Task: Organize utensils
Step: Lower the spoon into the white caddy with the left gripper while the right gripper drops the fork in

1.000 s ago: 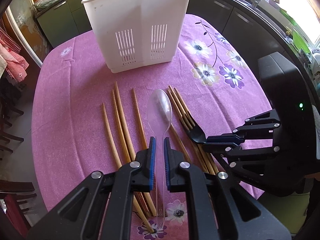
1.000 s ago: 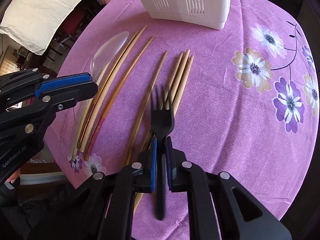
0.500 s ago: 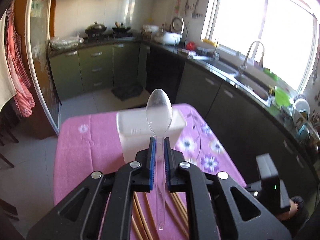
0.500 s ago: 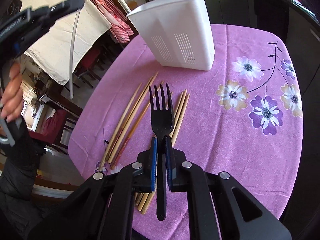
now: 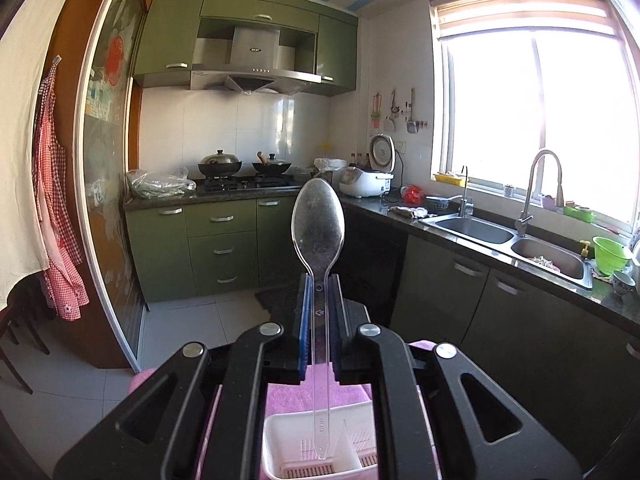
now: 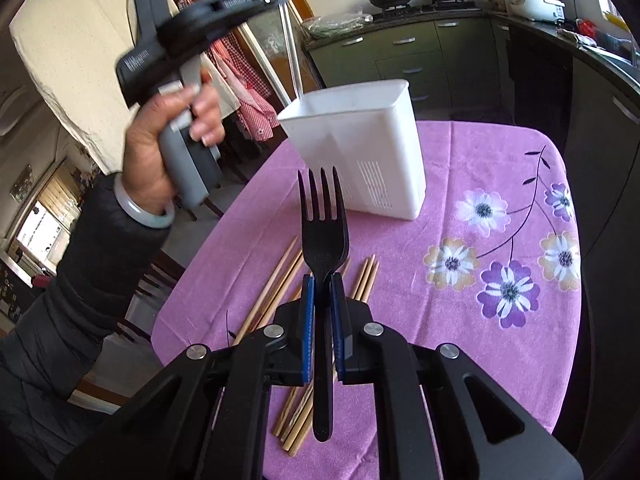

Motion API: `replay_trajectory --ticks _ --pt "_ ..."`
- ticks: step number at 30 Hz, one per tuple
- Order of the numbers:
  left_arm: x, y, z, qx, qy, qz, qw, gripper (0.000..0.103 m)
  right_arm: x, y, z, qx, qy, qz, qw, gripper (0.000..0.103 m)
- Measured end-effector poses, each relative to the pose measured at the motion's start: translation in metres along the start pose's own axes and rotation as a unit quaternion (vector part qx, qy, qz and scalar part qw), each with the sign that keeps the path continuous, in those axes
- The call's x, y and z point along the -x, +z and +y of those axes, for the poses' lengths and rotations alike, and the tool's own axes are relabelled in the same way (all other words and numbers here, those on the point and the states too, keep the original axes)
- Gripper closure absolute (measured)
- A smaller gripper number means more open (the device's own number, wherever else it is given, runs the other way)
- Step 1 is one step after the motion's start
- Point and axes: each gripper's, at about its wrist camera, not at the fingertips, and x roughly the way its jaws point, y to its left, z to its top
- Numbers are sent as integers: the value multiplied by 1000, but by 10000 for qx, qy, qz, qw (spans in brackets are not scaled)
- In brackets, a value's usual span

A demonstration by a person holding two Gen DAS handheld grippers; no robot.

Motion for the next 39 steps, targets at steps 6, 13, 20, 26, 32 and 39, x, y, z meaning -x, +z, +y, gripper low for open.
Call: replay_trajectory --ticks 6,13,20,26,32,39 --pt "-24 -38 10 -36 64 381 9992 95 17 42 -2 60 -103 -582 9982 94" --pt "-21 -58 14 -24 -38 637 9980 94 35 111 15 275 -250 -1467 9885 94" --pt "-5 -52 22 -3 -168 620 9979 87 16 175 30 363 -606 -2110 9749 94" --pt "33 -51 38 231 -337 663 9970 82 -29 205 22 367 -1118 -2245 9673 94" --pt "80 -73 50 315 -370 1072 9931 80 -73 184 -1 349 -1375 -2041 9686 94" --pt "97 -113 55 431 -373 2055 9770 80 -90 144 -11 407 -1427 -1937 9698 90"
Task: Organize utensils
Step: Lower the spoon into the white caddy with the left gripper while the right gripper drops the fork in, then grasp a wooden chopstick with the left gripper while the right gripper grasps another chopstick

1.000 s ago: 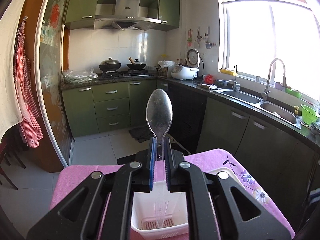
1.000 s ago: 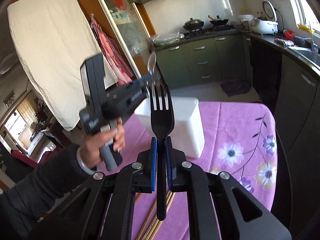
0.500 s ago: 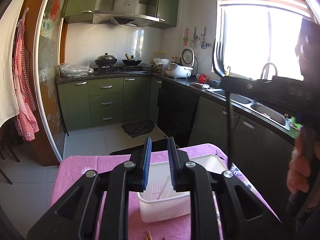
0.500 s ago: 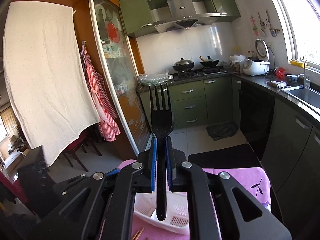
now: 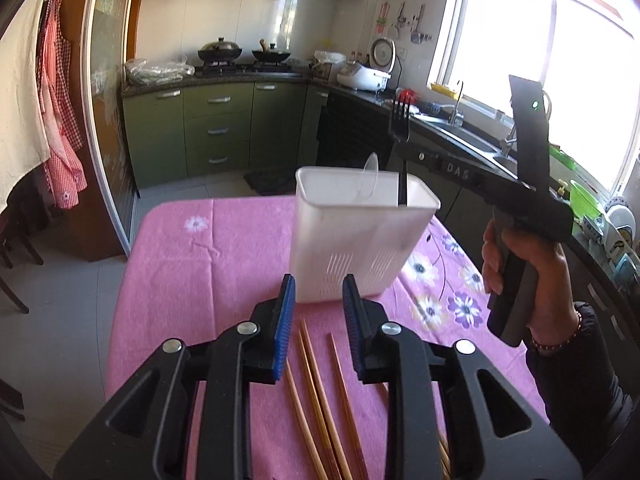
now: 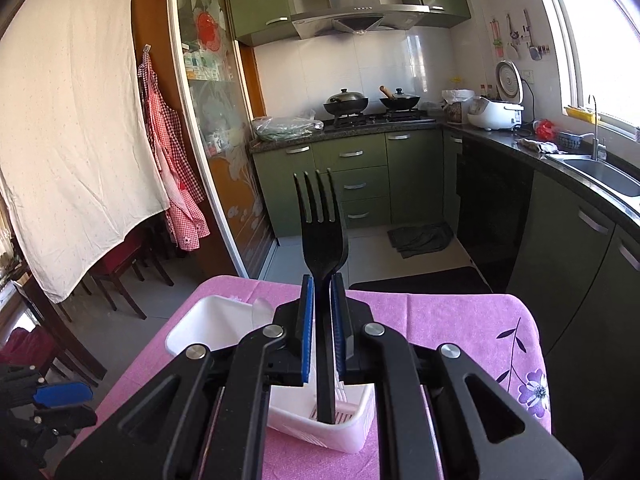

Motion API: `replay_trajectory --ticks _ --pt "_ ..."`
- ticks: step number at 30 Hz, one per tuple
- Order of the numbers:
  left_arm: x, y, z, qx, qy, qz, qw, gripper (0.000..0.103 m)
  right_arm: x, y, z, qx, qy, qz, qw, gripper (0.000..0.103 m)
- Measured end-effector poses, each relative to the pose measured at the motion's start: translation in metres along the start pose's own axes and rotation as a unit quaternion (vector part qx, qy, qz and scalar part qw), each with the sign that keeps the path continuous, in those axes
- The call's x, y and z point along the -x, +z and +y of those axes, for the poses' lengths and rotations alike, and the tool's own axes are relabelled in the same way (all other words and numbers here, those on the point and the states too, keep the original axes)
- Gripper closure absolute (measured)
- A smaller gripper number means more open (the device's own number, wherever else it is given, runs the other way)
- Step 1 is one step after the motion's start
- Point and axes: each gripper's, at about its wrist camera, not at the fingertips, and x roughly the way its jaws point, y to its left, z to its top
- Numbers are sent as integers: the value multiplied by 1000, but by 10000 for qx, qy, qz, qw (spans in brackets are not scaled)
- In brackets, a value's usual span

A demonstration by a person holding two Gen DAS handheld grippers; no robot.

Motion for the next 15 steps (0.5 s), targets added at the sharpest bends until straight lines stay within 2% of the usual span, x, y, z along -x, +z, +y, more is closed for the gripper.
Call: replay_trajectory --ticks 1,2,9,12,15 --pt "-3 -5 1 29 -12 166 9999 80 3 -3 2 17 -9 -2 10000 83" --pt "-6 -10 3 56 -13 309 9995 80 6 -6 4 53 -45 -6 10000 81" --pt "-21 -34 2 35 96 1056 9944 80 70 -22 7 256 -85 -187 9995 81" --pt "-39 -44 7 169 173 1600 9868 80 96 -36 7 312 -49 103 9994 81" --pt "-58 -57 10 319 201 2191 9750 80 109 -60 0 257 109 667 9974 81"
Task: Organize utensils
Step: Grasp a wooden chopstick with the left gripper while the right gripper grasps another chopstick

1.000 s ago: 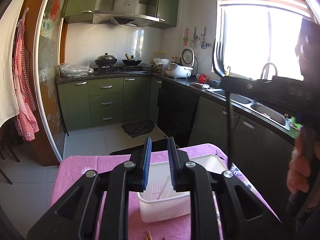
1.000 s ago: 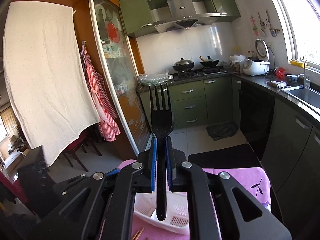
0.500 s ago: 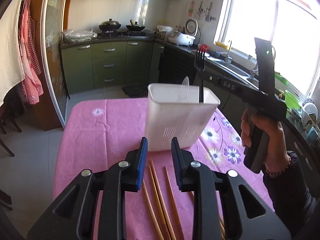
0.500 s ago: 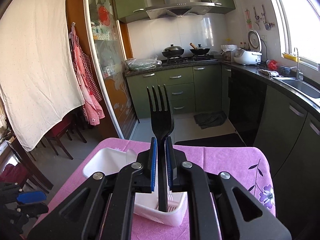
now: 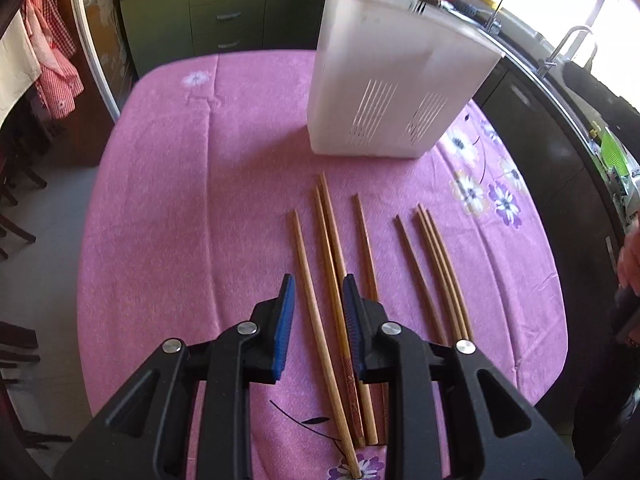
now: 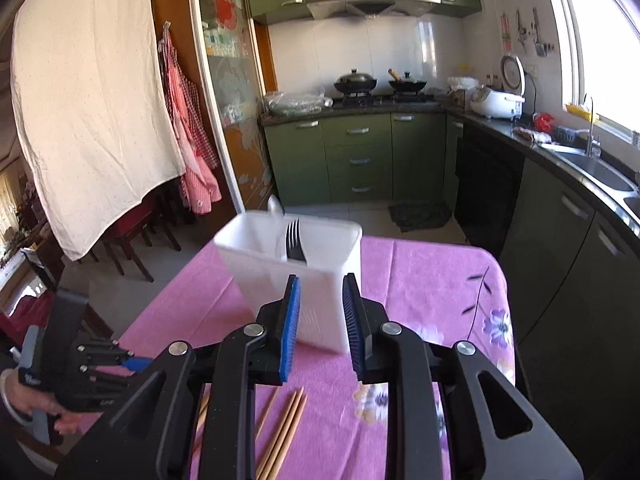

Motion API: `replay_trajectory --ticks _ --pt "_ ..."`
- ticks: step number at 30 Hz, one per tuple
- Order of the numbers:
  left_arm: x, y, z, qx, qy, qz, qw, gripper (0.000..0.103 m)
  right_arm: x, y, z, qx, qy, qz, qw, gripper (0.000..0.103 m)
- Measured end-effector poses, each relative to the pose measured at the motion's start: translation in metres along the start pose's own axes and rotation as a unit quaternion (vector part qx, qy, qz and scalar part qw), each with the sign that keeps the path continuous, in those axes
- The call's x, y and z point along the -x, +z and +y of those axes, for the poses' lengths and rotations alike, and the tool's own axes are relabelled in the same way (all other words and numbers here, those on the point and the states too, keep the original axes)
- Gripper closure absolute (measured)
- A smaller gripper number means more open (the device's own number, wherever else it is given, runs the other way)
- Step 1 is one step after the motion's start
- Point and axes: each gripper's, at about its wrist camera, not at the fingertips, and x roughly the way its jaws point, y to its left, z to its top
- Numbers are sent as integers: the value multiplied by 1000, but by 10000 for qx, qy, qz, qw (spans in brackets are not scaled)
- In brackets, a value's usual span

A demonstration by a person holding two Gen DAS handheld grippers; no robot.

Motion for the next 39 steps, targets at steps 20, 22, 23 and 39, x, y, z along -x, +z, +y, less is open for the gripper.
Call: replay_trajectory --ticks 20,22,23,39 --pt "-59 19 -16 122 636 1114 9917 85 -17 -83 -13 72 61 1447 9894 77" --pt "-61 18 -24 9 759 1164 9903 85 -17 -83 -14 62 70 1478 9890 77" --pt "-63 18 -28 -33 792 1180 9898 88 -18 -83 -14 69 72 1498 9887 77" --pt "-7 19 -38 -263 744 306 9964 97 -78 -96 -1 -179 631 2874 9556 84"
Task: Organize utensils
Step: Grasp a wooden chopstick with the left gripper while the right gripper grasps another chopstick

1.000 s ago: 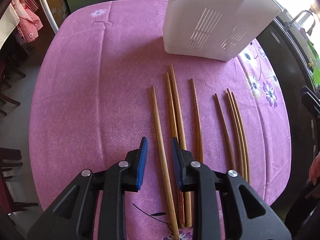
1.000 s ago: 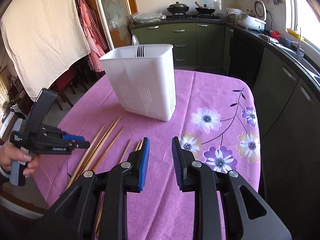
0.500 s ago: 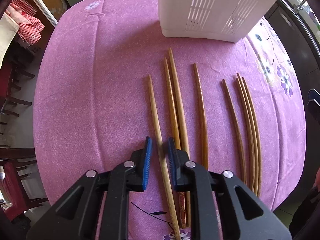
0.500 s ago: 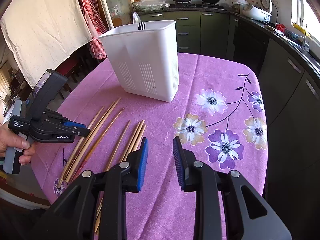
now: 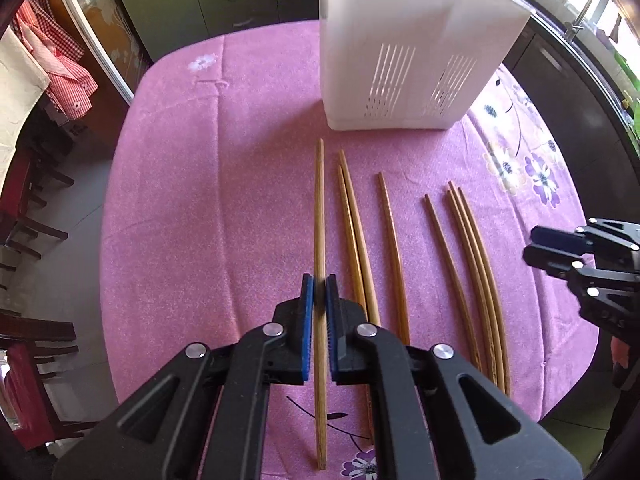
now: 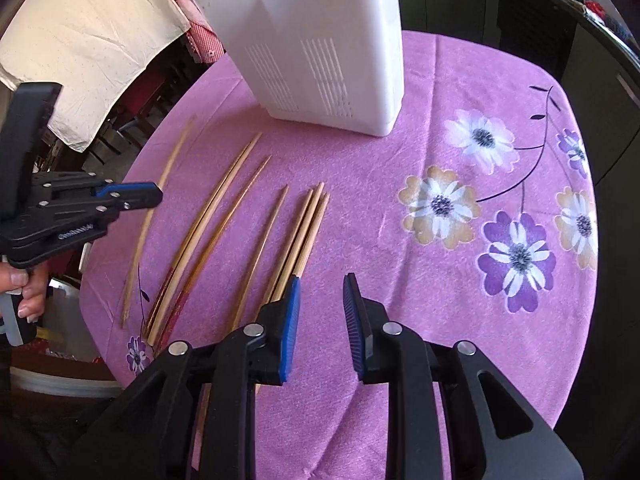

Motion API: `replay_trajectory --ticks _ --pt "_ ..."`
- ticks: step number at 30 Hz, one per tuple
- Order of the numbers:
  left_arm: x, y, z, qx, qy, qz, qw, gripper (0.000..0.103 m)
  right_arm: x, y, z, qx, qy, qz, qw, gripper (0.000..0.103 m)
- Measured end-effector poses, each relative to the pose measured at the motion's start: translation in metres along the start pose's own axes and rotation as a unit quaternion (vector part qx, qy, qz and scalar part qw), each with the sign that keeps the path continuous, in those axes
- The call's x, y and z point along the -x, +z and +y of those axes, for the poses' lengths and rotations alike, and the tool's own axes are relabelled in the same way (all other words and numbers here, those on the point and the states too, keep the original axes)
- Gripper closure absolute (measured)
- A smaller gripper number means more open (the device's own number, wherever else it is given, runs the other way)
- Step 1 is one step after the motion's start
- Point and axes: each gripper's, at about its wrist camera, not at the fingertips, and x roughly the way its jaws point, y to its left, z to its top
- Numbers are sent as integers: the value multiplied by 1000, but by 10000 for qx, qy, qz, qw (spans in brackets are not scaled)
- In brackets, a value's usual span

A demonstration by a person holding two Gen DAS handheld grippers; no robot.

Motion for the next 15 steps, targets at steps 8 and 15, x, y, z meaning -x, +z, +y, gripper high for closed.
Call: replay_trajectory --ticks 8,15 --pt "45 -9 16 -121 -44 -733 9972 97 -35 15 12 -68 -16 652 9978 89" --pt "59 -23 31 -203 -77 -1015 9946 97 -44 20 23 -41 -389 881 9953 89"
